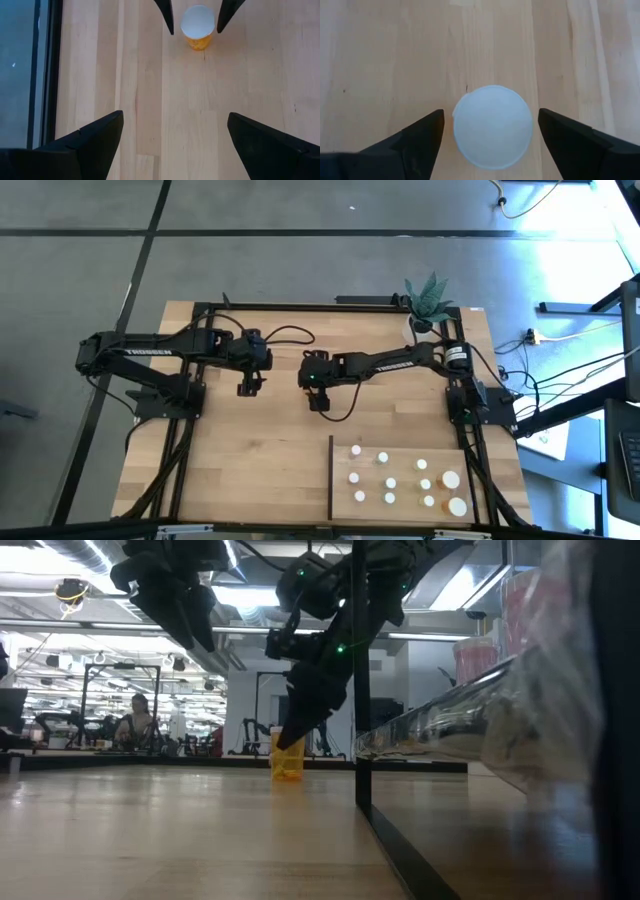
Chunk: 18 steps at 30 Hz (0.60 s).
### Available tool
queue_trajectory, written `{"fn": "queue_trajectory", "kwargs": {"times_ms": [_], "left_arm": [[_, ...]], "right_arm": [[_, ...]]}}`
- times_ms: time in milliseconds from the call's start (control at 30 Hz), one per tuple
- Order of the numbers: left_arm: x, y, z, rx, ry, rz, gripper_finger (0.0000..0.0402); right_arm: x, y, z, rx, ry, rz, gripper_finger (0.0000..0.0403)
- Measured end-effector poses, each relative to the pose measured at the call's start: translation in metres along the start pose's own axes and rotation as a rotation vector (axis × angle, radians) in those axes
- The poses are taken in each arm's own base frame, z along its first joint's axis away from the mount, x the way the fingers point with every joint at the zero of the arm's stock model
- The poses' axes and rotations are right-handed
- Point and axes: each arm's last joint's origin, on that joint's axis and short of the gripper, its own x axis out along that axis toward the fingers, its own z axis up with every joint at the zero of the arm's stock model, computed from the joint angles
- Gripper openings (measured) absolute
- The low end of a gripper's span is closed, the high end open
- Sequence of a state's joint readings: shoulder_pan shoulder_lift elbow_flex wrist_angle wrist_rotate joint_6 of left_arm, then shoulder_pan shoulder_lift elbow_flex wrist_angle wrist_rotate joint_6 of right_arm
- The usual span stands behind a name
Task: Pick and place medicine bottles onto shelf by color
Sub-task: Put the orange pill bottle on the shelf aligned with the other orange pill bottle
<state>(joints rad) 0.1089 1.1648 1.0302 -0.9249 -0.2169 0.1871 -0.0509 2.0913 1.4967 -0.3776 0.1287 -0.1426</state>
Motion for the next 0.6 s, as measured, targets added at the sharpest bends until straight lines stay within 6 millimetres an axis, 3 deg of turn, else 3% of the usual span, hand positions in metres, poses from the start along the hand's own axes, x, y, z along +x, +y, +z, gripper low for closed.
{"fn": "queue_trajectory", "kwargs": {"times_ms": [333,600], "left_arm": [[0.0,0.0,0.0,0.0,0.0,0.0,0.0352],[0.0,0.0,0.0,0.0,0.0,0.0,0.0352]], "right_arm": [[0.0001,-0.0001,-0.0003,0.038,0.004,-0.004,0.0285],[0.0,0.0,-0.0008,0.063,0.009,-0.007,0.0282]]}}
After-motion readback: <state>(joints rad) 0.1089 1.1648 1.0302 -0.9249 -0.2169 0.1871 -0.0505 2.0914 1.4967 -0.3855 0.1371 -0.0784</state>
